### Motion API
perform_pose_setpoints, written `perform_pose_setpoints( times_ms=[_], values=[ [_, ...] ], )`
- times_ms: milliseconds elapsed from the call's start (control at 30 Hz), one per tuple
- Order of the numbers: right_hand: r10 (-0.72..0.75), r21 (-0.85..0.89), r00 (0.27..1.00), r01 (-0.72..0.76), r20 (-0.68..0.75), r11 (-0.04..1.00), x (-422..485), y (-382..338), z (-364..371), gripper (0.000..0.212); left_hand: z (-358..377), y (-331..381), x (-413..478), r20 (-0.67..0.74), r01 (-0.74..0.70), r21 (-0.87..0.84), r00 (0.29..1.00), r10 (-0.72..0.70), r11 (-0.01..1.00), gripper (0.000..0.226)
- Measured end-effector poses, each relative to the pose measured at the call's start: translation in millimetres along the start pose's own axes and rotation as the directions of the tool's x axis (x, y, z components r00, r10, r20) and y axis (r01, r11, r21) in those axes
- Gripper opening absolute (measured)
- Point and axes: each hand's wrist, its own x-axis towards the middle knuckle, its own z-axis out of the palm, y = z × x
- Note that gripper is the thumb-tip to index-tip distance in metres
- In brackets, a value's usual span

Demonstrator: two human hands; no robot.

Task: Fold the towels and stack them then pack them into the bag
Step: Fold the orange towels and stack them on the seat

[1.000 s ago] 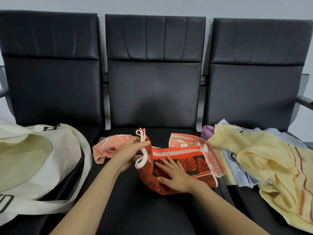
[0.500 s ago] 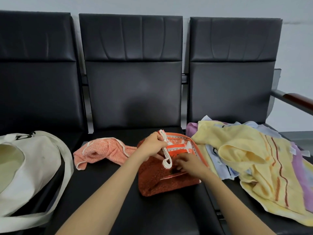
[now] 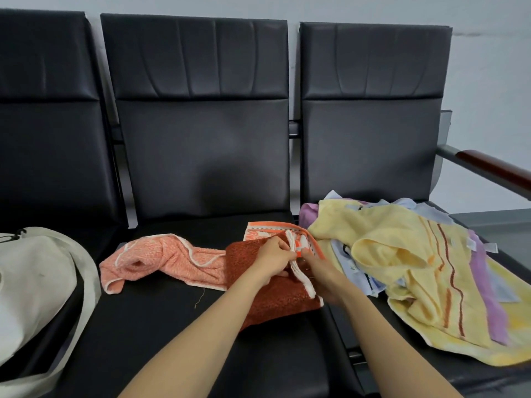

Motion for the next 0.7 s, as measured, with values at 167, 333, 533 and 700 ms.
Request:
perform_pose_setpoints(
  times_ms=[167, 333, 533, 700],
  values=[
    [-0.024, -0.128, 0.999, 0.030, 0.047, 0.991, -5, 1, -1, 0.024, -10, -15, -3, 0.024, 0.013, -0.050, 1.000, -0.012, 0.999, 0.021],
    [-0.134, -0.325, 0.991, 0.130, 0.011, 0.937, -10, -4, 5, 0.036, -36, -37, -15, -0.245, -0.269, 0.285, 0.908, 0.341, 0.920, 0.016],
    [-0.231, -0.501, 0.973, 0.206, 0.013, 0.840, -14, -4, 3, 0.055, -43, -79, -23, -0.148, -0.361, 0.557, 0.843, 0.517, 0.748, 0.039],
    [-0.351, -0.777, 0.934, 0.173, -0.065, 0.605, -13, 2, 2, 0.064, -26, -97, -21, 0.073, -0.229, 0.787, 0.957, 0.282, 0.573, 0.058]
  ],
)
